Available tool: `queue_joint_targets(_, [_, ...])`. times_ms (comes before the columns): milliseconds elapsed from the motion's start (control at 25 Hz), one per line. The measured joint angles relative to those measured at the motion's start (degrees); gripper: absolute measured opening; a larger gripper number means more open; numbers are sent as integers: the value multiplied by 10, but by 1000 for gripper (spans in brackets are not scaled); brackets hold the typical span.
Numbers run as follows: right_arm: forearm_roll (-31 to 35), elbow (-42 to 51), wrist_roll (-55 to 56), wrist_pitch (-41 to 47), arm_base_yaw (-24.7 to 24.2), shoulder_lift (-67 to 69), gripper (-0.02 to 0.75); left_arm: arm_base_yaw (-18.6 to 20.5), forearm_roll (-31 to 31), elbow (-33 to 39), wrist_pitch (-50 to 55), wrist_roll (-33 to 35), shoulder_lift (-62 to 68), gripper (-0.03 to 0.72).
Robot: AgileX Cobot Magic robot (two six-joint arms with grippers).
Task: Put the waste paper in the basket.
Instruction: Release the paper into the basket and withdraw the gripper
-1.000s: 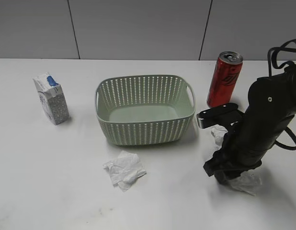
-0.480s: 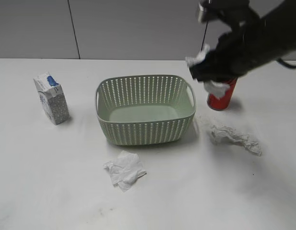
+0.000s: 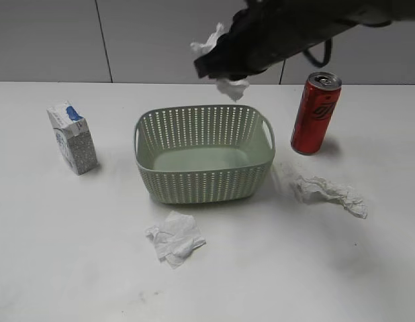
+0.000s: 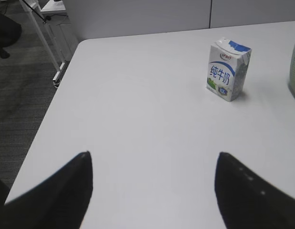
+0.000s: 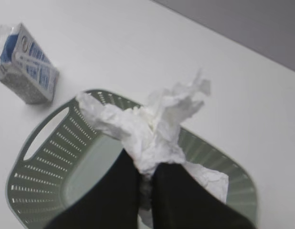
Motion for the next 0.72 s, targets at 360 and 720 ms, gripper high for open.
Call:
queue_joint_targets(360, [-9,-12,-12,19,19,92,375,0,1,0,0,0,0,586])
queue_joint_targets(720, [-9,-86,0,138,19,56,575,0,1,0,0,0,0,586])
